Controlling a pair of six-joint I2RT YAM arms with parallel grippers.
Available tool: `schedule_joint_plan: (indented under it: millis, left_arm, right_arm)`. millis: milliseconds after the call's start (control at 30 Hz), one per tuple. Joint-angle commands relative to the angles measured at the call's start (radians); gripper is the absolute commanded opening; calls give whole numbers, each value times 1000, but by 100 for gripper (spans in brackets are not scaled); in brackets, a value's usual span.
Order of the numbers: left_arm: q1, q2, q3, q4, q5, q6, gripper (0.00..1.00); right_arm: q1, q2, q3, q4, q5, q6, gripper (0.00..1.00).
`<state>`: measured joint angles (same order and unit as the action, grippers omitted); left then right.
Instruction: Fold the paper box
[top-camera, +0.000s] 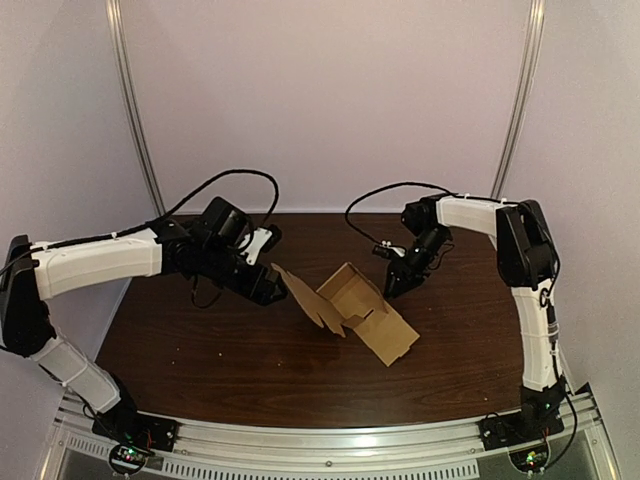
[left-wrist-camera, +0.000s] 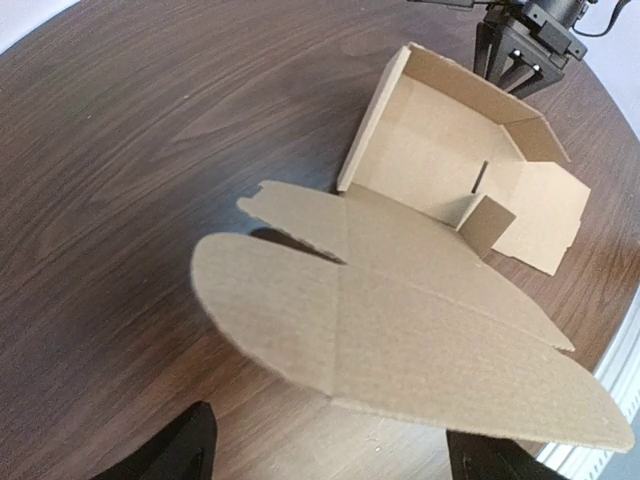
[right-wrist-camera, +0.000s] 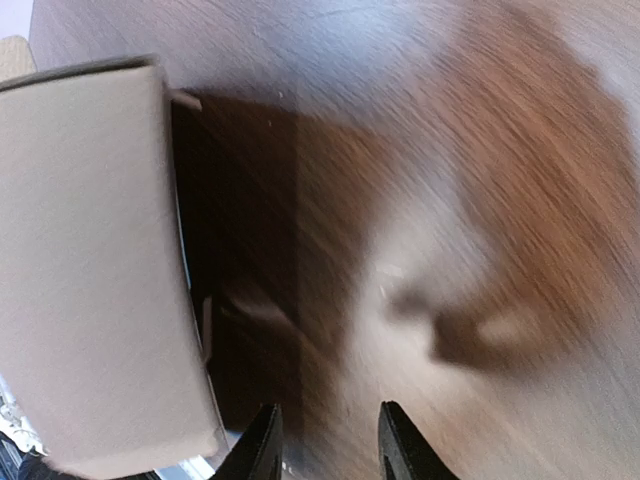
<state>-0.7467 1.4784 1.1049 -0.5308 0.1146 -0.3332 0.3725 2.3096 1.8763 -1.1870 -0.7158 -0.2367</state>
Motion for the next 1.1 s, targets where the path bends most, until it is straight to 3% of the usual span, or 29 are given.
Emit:
schedule_joint_plan:
  millis: [0,167,300,367,467,633,867,1067]
  left_arm:
    - [-36,67,68,59,59,-21,82]
    - [-79,76,163,-153,8,-34,82]
    - [-86,48,381,-511,-160,59,82]
    - [-86,45,501,-613,-248,103,83]
    - [-85,100,645,-581,-271,185,86]
    - [-83,367,860,-557,-298,183,84]
    - [-88,283,658,-301,-243,65,81]
    - [-88,224,588,-318,-304,75,82]
  right_arm:
    - [-52,-162,-75,-5,12,-23,36]
    - [-59,-324,-217,7,4,-67,40]
    - [-59,-418,-286,15,38,-95,41]
    - [-59,-458,-315,38,54,-94,42]
    - [-58,-500,-345,68,59,-85,43]
    - [-55,-489,-350,93,40,-54,43]
    - [-53,-417,-396,139,48,-57,36]
    - [-29,-380,-365,135,-23,-46,43]
